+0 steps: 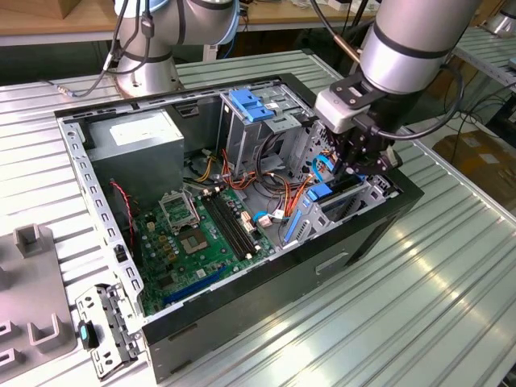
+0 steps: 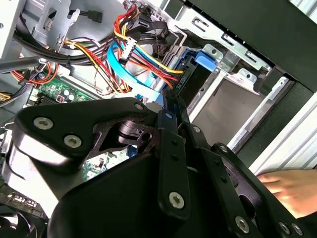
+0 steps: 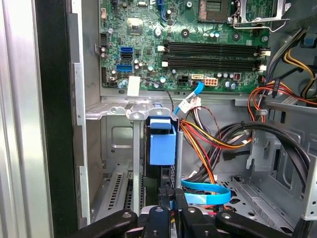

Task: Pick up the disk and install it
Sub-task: 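Insert the second disk wire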

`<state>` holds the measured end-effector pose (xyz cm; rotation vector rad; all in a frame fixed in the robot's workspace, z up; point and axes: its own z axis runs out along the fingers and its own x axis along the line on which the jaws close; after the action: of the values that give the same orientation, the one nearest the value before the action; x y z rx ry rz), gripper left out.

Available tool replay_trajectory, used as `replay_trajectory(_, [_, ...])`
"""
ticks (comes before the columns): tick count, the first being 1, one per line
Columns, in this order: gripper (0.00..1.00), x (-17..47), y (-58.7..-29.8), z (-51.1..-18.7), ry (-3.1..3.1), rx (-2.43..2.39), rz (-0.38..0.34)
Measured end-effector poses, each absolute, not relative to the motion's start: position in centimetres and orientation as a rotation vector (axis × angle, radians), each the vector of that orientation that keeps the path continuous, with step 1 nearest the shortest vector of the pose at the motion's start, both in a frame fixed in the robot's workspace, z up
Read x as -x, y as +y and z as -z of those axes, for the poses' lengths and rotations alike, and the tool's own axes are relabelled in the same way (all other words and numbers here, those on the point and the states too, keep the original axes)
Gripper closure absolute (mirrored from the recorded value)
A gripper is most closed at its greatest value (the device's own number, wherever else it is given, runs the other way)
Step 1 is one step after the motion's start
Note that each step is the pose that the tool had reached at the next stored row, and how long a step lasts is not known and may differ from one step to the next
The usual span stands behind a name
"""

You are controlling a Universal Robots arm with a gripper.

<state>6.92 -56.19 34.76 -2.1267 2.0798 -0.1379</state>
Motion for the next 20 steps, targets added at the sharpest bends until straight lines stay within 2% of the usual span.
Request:
replay_trajectory(16, [0.84, -6.9, -56.2, -34.1, 2.079, 2.126, 0.137])
replay_trajectory(17, [0.83, -6.9, -56.2, -34.2, 2.079, 2.126, 0.137])
replay_trajectory(18, [0.76, -6.9, -56.2, -34.4, 2.08, 2.126, 0.137])
replay_trajectory(20, [0.76, -6.9, -56.2, -35.2, 2.079, 2.126, 0.137])
